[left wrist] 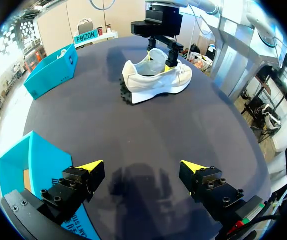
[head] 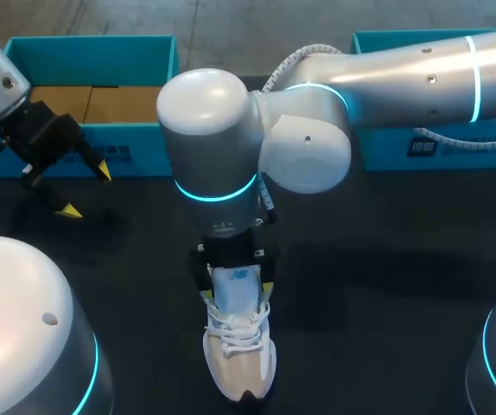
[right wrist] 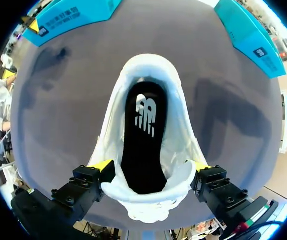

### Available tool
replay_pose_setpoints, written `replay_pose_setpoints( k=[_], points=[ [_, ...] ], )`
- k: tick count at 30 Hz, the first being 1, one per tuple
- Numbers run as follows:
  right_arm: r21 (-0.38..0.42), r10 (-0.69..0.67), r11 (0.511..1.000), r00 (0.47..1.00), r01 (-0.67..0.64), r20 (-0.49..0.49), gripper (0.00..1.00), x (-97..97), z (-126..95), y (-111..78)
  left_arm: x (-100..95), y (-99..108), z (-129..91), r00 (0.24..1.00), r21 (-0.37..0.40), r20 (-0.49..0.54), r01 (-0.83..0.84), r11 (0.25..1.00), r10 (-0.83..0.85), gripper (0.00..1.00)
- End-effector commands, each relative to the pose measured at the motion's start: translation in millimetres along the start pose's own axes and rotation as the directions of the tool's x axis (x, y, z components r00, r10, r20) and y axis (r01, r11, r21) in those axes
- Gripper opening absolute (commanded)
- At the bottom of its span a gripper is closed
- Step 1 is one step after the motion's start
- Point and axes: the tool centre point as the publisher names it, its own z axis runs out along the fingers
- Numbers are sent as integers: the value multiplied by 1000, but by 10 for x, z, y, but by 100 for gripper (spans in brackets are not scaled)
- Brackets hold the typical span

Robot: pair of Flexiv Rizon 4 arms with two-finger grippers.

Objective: Take the shoe out of the shoebox, open the shoe tongue, remove and reinsert the insole, then place the shoe into the shoebox

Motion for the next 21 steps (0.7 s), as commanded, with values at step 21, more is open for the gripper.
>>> replay_pose_setpoints(
  k=[21],
  points=[
    [-106, 89, 991, 995, -83, 46, 72, 22, -507, -381, 2, -1, -4, 1000, -2, -1, 0, 1000, 0, 100]
  ],
)
